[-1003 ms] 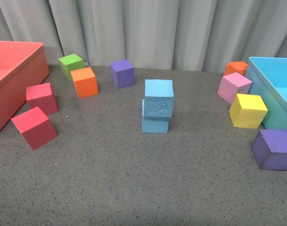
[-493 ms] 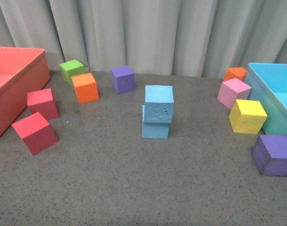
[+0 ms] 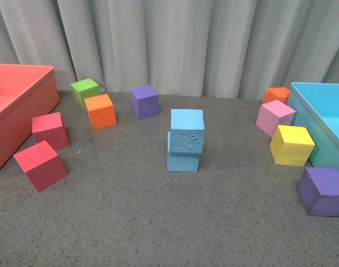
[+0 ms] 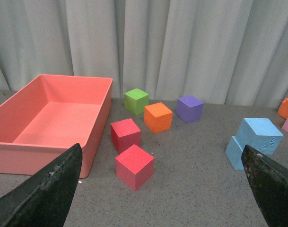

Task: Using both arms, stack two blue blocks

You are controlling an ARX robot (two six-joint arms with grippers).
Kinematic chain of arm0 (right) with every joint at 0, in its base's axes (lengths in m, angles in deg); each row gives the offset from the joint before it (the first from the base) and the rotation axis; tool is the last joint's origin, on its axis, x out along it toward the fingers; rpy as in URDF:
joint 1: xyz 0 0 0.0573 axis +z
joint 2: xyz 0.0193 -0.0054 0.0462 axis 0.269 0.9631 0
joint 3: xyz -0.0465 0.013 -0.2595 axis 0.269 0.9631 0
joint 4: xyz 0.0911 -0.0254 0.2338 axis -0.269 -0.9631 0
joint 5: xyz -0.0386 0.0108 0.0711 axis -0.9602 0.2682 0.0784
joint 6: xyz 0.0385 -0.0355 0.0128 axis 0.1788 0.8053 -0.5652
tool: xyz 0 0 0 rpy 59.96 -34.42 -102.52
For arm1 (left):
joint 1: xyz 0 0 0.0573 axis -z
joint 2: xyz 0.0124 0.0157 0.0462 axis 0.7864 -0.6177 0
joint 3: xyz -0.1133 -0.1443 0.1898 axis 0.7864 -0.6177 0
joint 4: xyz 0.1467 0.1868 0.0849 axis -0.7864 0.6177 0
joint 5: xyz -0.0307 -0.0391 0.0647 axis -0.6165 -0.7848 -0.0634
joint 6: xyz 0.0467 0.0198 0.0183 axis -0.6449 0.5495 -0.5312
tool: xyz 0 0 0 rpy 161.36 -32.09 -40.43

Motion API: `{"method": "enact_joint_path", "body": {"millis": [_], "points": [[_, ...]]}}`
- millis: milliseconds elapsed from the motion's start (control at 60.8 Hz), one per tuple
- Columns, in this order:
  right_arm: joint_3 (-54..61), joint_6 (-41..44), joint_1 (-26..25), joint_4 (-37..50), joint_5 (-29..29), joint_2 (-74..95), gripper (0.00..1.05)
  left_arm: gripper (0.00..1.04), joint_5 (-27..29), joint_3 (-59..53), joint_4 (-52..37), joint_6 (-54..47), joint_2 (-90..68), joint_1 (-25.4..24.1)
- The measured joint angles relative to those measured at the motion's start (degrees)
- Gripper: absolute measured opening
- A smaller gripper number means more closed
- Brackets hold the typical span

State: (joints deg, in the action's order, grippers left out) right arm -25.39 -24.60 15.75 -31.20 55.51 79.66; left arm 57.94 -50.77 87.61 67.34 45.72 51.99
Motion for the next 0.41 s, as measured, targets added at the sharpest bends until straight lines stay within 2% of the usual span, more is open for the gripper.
{"method": "enact_joint_path", "body": {"millis": [411], "points": [[0.0, 0.0, 0.0, 0.0, 0.0, 0.0, 0.95, 0.98, 0.0, 0.0, 0.0, 0.0, 0.0, 0.0]]}}
